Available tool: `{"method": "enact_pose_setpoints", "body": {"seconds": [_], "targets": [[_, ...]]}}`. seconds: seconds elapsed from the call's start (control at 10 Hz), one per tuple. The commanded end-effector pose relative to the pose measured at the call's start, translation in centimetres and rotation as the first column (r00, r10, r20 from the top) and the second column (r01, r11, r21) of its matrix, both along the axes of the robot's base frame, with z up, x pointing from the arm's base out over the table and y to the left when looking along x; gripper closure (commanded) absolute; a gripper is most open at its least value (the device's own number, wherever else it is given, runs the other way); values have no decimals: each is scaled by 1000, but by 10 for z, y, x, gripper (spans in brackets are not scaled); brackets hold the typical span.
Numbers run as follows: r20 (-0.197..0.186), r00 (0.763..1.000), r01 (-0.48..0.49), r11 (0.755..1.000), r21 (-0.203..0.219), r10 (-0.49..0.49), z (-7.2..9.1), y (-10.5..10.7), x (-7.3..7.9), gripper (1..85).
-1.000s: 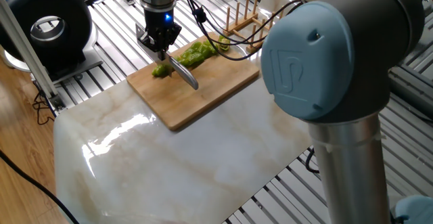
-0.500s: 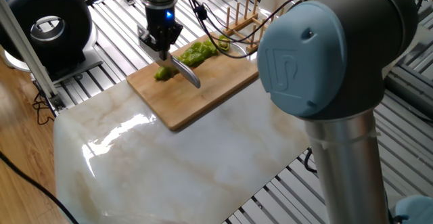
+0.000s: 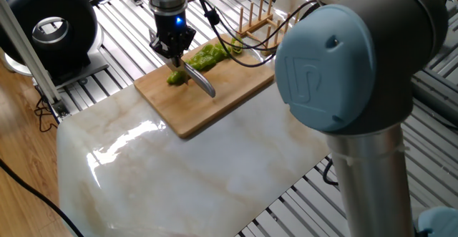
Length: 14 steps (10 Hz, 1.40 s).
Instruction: Chop the chili peppers
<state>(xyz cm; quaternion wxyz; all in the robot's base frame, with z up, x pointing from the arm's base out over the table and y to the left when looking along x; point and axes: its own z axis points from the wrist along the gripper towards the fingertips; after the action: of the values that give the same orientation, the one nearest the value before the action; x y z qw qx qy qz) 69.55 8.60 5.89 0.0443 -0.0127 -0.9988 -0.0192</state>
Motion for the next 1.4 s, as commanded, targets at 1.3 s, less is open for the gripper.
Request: {"method": "enact_pose_setpoints", "body": {"seconds": [1.3], "targets": [[22,999,29,999,35,-30,48,12,1,843]]}}
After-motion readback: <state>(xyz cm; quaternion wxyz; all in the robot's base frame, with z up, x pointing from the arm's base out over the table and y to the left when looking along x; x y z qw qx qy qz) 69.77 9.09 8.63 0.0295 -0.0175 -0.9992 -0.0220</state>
